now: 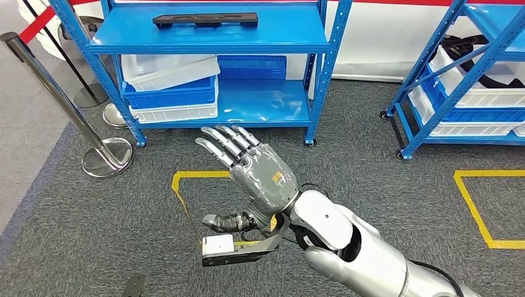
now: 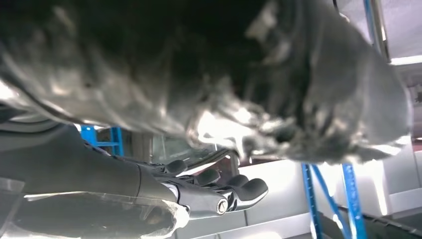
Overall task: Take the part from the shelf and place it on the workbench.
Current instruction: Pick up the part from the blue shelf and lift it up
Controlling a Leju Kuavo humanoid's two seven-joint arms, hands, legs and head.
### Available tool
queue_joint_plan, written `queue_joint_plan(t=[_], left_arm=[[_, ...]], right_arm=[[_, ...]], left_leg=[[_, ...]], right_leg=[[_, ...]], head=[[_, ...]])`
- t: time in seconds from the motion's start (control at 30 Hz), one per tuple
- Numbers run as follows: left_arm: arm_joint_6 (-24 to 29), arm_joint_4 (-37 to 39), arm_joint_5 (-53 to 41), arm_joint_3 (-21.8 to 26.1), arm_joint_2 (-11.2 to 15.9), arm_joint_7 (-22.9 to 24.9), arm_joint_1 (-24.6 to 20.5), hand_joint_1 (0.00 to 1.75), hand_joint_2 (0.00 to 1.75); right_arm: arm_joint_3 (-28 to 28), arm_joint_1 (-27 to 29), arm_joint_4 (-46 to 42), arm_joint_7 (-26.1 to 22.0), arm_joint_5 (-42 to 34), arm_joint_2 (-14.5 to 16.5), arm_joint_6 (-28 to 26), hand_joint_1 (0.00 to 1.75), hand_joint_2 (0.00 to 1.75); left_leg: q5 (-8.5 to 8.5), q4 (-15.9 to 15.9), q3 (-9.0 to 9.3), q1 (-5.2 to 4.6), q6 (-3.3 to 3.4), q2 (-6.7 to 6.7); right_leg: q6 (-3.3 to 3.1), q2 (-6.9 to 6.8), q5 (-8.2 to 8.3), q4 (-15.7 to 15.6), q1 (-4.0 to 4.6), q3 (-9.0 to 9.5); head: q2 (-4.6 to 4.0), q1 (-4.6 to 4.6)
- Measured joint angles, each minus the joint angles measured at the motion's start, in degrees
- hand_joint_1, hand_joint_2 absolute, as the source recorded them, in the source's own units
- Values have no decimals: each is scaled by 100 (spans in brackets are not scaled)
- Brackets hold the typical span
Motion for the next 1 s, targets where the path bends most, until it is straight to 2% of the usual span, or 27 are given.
queue_joint_plan(t=[0.07, 0.13, 0.17, 0.2, 0.23, 0.3, 0.33, 0.37, 0.4, 0.5, 0.53, 0.57, 0.63, 0.67, 0.7, 0.73, 0.77, 0.8, 0.87, 0.9, 1.0], left_arm=[[15, 0, 30, 0, 5, 1, -4, 0, 0], [27, 0, 62, 0, 18, 4, -5, 0, 0], [32, 0, 73, 0, 25, 5, -2, 0, 0], [36, 0, 83, 0, 29, 7, 2, 0, 0], [39, 0, 90, 0, 34, 8, 5, 0, 0], [39, 0, 98, 0, 39, 8, 5, 0, 0], [37, 0, 103, 0, 39, 8, 4, 0, 0], [35, 0, 108, 0, 41, 7, 4, 0, 0], [33, 0, 114, 0, 44, 7, 6, 0, 0], [34, 0, 149, 0, 60, 2, 6, 0, 0], [36, 0, 161, 0, 64, -2, 3, 0, 0], [39, 0, 171, 0, 69, -7, 0, 0, 0], [46, 0, 190, 0, 79, -11, 3, 0, 0], [49, 0, 197, 0, 84, -11, 10, 0, 0], [51, 0, 201, 0, 86, -11, 20, 0, 0], [52, 0, 203, 0, 88, -11, 27, 0, 0], [52, 0, 202, 0, 89, -11, 29, 0, 0], [53, 0, 202, 0, 90, -11, 27, 0, 0], [54, 0, 202, 0, 91, -10, 19, 0, 0], [53, 0, 202, 0, 91, -8, 19, 0, 0], [51, 0, 203, 0, 89, -2, 34, 0, 0]], right_arm=[[32, -6, 6, -15, 17, 13, 12, 0, 0], [70, -2, 17, -24, 25, 17, 34, 0, 0], [91, 6, 26, -26, 29, 18, 48, 0, 0], [112, 12, 35, -26, 34, 18, 59, 0, 0], [133, 16, 42, -27, 36, 18, 66, 0, 0], [173, 12, 48, -27, 39, 18, 79, 0, 0], [190, 7, 48, -27, 43, 19, 84, 0, 0], [203, 4, 48, -26, 48, 20, 88, 0, 0], [214, 2, 48, -26, 55, 21, 90, 0, 0], [235, 3, 49, -23, 80, 23, 94, 0, 0], [242, 2, 49, -16, 91, 24, 98, 0, 0], [249, 1, 49, -9, 102, 26, 102, 0, 0], [264, 2, 55, 9, 113, 27, 114, 0, 0], [274, 5, 62, 14, 114, 28, 120, 0, 0], [286, 7, 73, 20, 114, 28, 125, 0, 0], [294, 9, 82, 25, 114, 28, 128, 0, 0], [300, 11, 90, 28, 114, 28, 129, 0, 0], [302, 10, 93, 31, 114, 28, 129, 0, 0], [302, 7, 95, 34, 114, 29, 130, 0, 0], [302, 4, 95, 34, 114, 30, 129, 0, 0], [302, 1, 95, 34, 114, 33, 128, 0, 0]], left_leg=[[23, -31, 13, 11, 71, 0], [25, -30, 3, -1, 105, 0], [24, -28, -2, -10, 111, 0], [23, -24, -5, -18, 112, -2], [21, -20, -4, -26, 114, -6], [16, -15, 5, -39, 111, -17], [9, -6, 1, -52, 101, -20], [4, -1, -7, -58, 84, -21], [-2, 2, -15, -57, 58, -19], [-22, 9, -10, -49, -43, -6], [-87, 100, -44, -47, -75, -2], [-205, 297, -132, -42, -105, 1], [-524, 953, -461, -10, -161, 5], [-632, 1275, -637, 7, -186, 5], [-646, 1456, -752, 24, -209, 6], [-560, 1448, -776, 41, -231, 8], [-384, 1230, -692, 58, -249, 10], [-170, 860, -524, 75, -266, 16], [48, 230, -222, 84, -255, 18], [61, 90, -151, 79, -219, 13], [14, 64, -117, 62, -74, -8]], right_leg=[[44, 2, -228, 358, -11, -167], [59, 6, -580, 1093, -18, -520], [59, 7, -681, 1411, -20, -682], [51, 7, -677, 1553, -20, -760], [34, 8, -565, 1474, -16, -730], [-45, 10, -177, 780, 13, -397], [-89, 7, -44, 401, 34, -217], [-121, 4, 30, 131, 54, -90], [-142, 1, 39, -4, 70, -31], [-185, 4, 52, -85, 58, 18], [-209, 2, 67, -116, 38, 45], [-231, -2, 80, -145, 17, 71], [-254, -8, 82, -158, 5, 86], [-257, -7, 77, -156, 3, 86], [-254, -6, 70, -152, 1, 88], [-246, -4, 58, -145, -5, 91], [-229, -1, 41, -132, -15, 98], [-204, 0, 16, -109, -26, 106], [-139, 3, -41, -54, -27, 106], [-106, 6, -63, -36, -17, 101], [-14, 15, -100, -35, 0, 111]], head=[[0, 5], [1, 10], [1, 9], [1, 10], [1, 10], [0, 11], [0, 8], [0, 7], [0, 5], [1, 4], [1, -3], [1, -10], [1, -19], [1, -19], [1, -18], [1, -19], [0, -20], [0, -19], [1, -28], [1, -30], [1, -28]])
